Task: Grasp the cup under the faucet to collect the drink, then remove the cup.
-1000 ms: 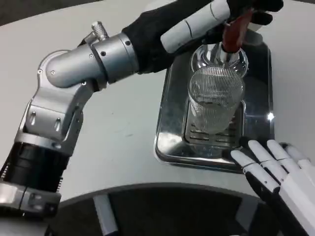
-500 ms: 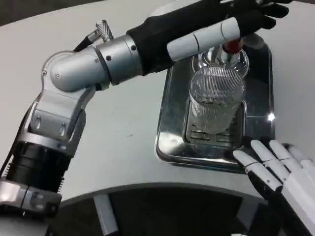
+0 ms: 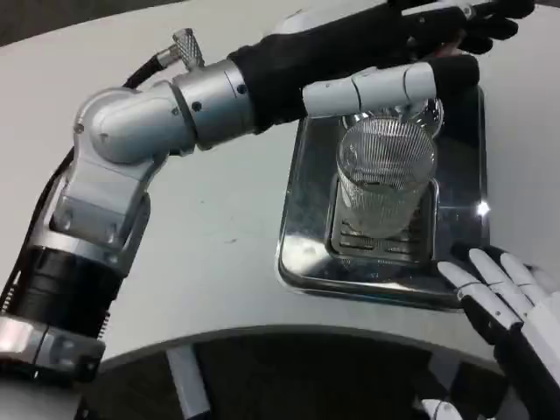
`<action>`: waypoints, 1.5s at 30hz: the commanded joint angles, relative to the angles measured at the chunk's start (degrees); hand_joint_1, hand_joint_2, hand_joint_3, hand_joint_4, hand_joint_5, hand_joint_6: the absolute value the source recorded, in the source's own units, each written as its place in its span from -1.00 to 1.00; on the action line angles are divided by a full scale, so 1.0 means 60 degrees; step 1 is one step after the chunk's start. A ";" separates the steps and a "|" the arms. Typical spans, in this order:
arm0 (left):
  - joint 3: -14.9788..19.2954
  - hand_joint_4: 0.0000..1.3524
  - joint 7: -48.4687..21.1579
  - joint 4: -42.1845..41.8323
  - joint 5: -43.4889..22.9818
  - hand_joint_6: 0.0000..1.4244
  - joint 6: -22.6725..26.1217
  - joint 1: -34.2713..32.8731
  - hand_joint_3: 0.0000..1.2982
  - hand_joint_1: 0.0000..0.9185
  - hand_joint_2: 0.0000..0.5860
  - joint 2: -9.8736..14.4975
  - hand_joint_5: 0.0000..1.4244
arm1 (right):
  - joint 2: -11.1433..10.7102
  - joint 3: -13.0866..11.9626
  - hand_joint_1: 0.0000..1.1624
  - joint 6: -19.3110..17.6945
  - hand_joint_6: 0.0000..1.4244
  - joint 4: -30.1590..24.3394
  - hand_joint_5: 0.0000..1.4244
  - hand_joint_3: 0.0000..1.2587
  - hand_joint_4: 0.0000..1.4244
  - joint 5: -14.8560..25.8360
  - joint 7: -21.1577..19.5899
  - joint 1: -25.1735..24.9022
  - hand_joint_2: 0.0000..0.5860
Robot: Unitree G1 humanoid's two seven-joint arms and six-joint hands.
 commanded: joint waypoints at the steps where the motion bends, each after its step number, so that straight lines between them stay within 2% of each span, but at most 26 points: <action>1: -0.0409 -1.00 -0.0295 0.0305 0.0502 -0.74 -0.0267 0.0128 -0.87 -1.00 -0.67 0.0157 -0.89 | 0.1585 0.0359 -0.16 0.0950 -0.92 -0.0122 -0.99 -0.83 -0.98 0.0215 0.0072 -0.0359 0.46; 5: -0.0440 -1.00 -0.0279 0.0420 0.0633 -0.75 -0.0465 0.0092 -0.87 -1.00 -0.67 0.0159 -0.89 | 0.1605 0.0738 -0.14 0.1601 -0.88 -0.0122 -1.00 -0.89 -1.00 0.0227 -0.0106 -0.0443 0.43; 10: -0.0488 -1.00 -0.0259 0.0517 0.0756 -0.75 -0.0640 0.0052 -0.87 -1.00 -0.67 0.0174 -0.89 | 0.1696 0.1433 -0.10 0.2492 -0.85 -0.0122 -0.97 -0.94 -1.00 0.0041 -0.0453 -0.0691 0.30; 14: -0.0503 -1.00 -0.0245 0.0596 0.0828 -0.76 -0.0764 0.0022 -0.87 -1.00 -0.66 0.0194 -0.89 | 0.1637 0.1913 -0.09 0.3176 -0.83 -0.0122 -0.96 -0.99 -1.00 -0.0176 -0.0726 -0.0864 0.22; 20: -0.0476 -1.00 -0.0278 0.0676 0.0869 -0.76 -0.0918 0.0006 -0.87 -1.00 -0.64 0.0213 -0.89 | 0.1377 0.2669 -0.07 0.4191 -0.82 -0.0122 -0.95 -1.00 -1.00 -0.0484 -0.1356 -0.0974 0.15; 29: -0.0526 -1.00 -0.0283 0.0854 0.0911 -0.76 -0.1164 -0.0056 -0.87 -1.00 -0.64 0.0306 -0.89 | 0.0776 0.3722 0.05 0.5755 -0.77 0.0105 -0.95 -1.00 -1.00 -0.0784 -0.2482 -0.1373 0.04; 37: -0.0612 -1.00 -0.0279 0.0980 0.0879 -0.76 -0.1362 -0.0084 -0.87 -1.00 -0.64 0.0437 -0.89 | 0.0484 0.4378 0.08 0.6593 -0.77 0.0757 -0.95 -1.00 -1.00 -0.0616 -0.3663 -0.1805 0.01; 45: -0.0638 -1.00 -0.0256 0.1026 0.0879 -0.76 -0.1418 -0.0110 -0.87 -1.00 -0.64 0.0472 -0.89 | 0.0317 0.4796 0.11 0.6866 -0.79 0.1641 -0.95 -1.00 -1.00 -0.0125 -0.4930 -0.2396 -0.03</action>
